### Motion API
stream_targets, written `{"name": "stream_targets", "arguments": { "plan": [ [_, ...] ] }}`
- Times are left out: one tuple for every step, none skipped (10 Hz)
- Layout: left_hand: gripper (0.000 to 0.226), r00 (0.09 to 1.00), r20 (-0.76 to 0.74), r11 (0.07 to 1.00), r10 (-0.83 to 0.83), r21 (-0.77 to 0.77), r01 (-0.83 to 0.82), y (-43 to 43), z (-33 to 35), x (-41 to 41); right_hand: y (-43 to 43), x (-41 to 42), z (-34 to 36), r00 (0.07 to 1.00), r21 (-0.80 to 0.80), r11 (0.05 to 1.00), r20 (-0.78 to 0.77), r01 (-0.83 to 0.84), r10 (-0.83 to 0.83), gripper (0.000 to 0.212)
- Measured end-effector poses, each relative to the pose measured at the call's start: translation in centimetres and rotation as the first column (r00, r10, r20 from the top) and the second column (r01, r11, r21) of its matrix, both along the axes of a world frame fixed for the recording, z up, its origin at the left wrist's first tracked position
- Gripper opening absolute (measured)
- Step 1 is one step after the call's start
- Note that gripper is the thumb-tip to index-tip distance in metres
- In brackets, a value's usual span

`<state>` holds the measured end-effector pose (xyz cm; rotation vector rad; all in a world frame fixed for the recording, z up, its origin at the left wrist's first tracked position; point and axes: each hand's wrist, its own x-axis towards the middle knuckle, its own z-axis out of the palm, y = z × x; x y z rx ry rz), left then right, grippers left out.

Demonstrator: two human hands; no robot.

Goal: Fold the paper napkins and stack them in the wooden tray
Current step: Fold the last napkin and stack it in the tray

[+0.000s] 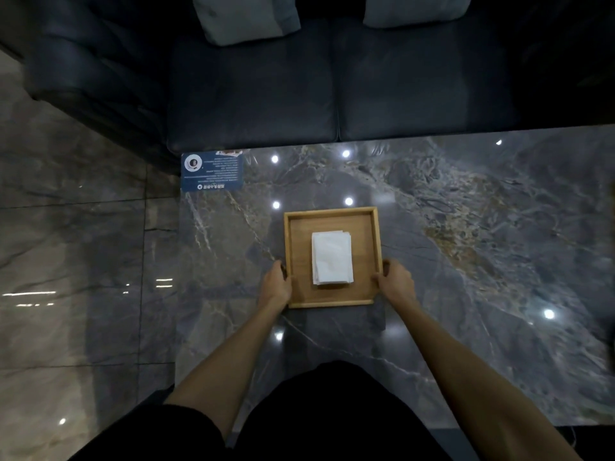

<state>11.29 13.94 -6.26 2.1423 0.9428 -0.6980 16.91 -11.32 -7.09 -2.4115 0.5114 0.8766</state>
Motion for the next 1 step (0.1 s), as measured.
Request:
{"name": "stream_targets", "arguments": {
  "plan": [
    [0.046,0.993,0.074,0.993,-0.095,0.072,0.089,0.52,2.56,0.86,0.29,0.91,2.60,0.992,-0.005,0.999,0.117,-0.047,0.047,0.036]
  ]
}}
